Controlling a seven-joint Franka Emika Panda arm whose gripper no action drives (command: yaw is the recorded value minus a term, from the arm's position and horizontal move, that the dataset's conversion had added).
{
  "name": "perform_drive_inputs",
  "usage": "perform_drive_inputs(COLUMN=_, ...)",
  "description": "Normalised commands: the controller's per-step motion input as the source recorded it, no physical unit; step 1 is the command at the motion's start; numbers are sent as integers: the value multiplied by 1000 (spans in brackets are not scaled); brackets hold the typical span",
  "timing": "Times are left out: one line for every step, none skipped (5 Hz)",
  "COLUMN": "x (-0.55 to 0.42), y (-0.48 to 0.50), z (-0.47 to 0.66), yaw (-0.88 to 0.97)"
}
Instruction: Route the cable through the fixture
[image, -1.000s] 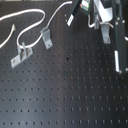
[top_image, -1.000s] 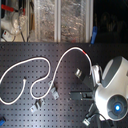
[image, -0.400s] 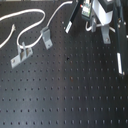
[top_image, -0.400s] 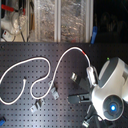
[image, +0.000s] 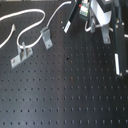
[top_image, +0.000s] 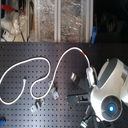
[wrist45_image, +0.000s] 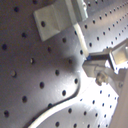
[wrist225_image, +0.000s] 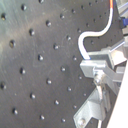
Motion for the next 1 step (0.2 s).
perform_drive_inputs(x=-111, y=221, z=63, yaw=40)
